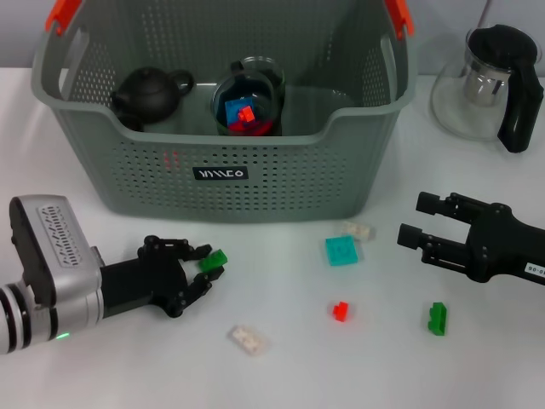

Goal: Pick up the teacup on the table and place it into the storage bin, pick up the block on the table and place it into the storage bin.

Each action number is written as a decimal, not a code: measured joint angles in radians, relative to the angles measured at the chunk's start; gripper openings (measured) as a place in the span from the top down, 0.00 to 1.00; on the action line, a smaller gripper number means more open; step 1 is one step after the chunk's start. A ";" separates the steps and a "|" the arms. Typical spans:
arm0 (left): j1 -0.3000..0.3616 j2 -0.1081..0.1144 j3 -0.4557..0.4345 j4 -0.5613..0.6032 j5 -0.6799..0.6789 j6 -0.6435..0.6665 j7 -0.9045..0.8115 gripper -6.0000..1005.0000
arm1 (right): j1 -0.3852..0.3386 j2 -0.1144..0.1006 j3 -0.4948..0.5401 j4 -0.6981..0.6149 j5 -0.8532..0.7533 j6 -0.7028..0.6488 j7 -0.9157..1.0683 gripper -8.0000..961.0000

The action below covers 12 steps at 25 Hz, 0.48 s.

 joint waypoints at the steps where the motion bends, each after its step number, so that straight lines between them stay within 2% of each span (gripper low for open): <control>1: 0.000 0.000 0.003 0.000 0.000 0.000 0.004 0.51 | 0.000 0.000 0.000 0.000 0.000 0.000 0.000 0.21; 6: 0.003 0.000 0.007 0.002 0.001 0.003 0.011 0.70 | 0.000 0.000 0.000 0.000 0.000 -0.001 0.000 0.21; 12: 0.007 0.000 0.006 0.009 -0.002 0.010 0.012 0.80 | 0.003 -0.001 0.001 0.000 0.000 0.000 0.000 0.21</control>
